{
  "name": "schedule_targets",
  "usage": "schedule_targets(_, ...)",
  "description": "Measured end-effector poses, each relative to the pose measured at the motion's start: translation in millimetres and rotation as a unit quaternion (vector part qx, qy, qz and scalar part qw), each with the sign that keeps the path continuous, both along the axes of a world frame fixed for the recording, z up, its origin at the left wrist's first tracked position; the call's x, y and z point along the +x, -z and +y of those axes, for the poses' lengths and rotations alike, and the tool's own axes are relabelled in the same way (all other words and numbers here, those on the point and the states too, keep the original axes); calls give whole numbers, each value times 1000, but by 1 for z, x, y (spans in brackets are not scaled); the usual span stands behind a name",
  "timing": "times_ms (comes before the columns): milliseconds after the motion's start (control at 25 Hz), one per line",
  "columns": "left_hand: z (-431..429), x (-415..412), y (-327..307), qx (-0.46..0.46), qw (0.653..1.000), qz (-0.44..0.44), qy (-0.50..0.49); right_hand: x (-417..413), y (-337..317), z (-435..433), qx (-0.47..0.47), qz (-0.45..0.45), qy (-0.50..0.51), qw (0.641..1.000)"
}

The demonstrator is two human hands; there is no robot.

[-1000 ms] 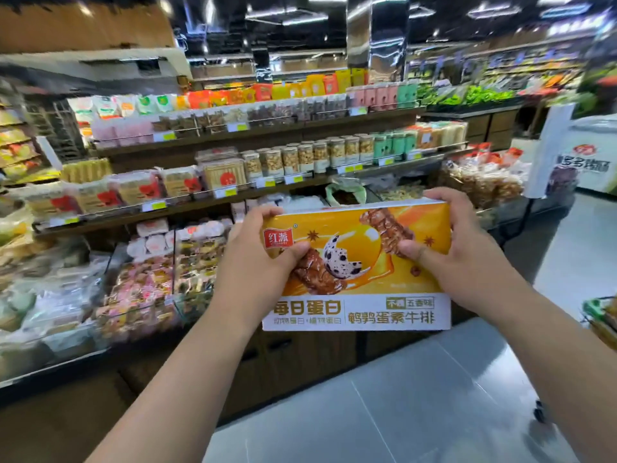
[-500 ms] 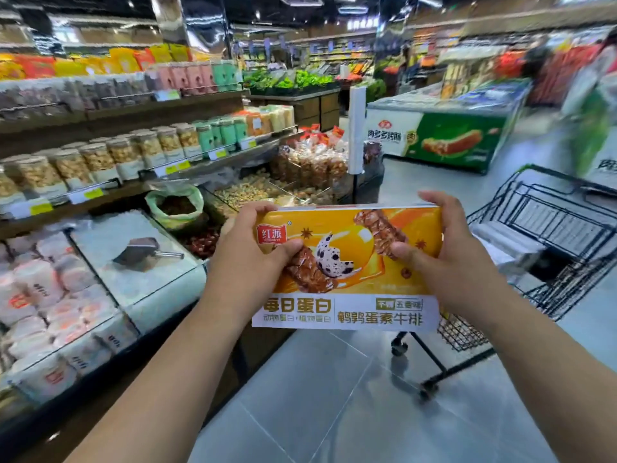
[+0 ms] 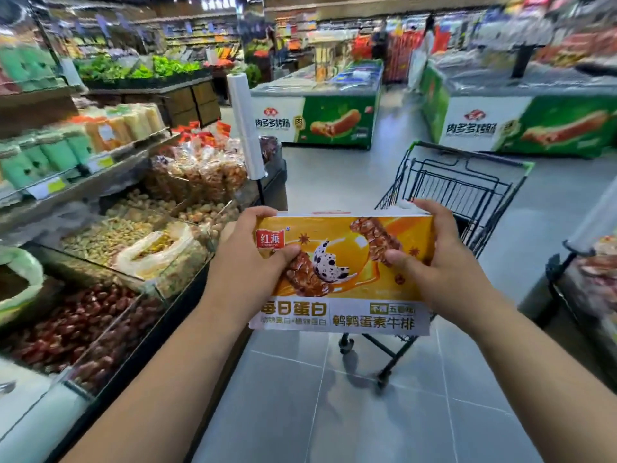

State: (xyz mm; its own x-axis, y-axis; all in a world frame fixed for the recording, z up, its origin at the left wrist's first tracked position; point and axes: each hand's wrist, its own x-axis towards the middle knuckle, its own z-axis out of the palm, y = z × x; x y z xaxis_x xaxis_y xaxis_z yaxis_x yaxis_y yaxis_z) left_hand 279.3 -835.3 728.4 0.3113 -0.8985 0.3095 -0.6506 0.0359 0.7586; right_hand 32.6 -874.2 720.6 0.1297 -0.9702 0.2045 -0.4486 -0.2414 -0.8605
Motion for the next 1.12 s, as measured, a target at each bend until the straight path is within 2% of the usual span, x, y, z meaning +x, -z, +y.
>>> schedule_targets(120, -46, -2, 11, 9, 999, 4, 36, -5, 8, -26, -1, 26, 44, 999)
schedule_targets(320, -120, -20, 24, 27, 997, 16, 66, -20, 21, -88, 13, 20, 67, 997)
schedule_targets(520, -212, -41, 40, 41, 996, 23, 76, -42, 40, -173, 27, 3, 73, 997)
schedule_targets(840, -375, -99, 65, 77, 992, 48, 91, -100, 64, -329, 70, 40, 100, 992)
schedule_targets(1120, -528, -122, 89, 102, 984, 15, 143, -120, 88, -448, 106, 35, 163, 980)
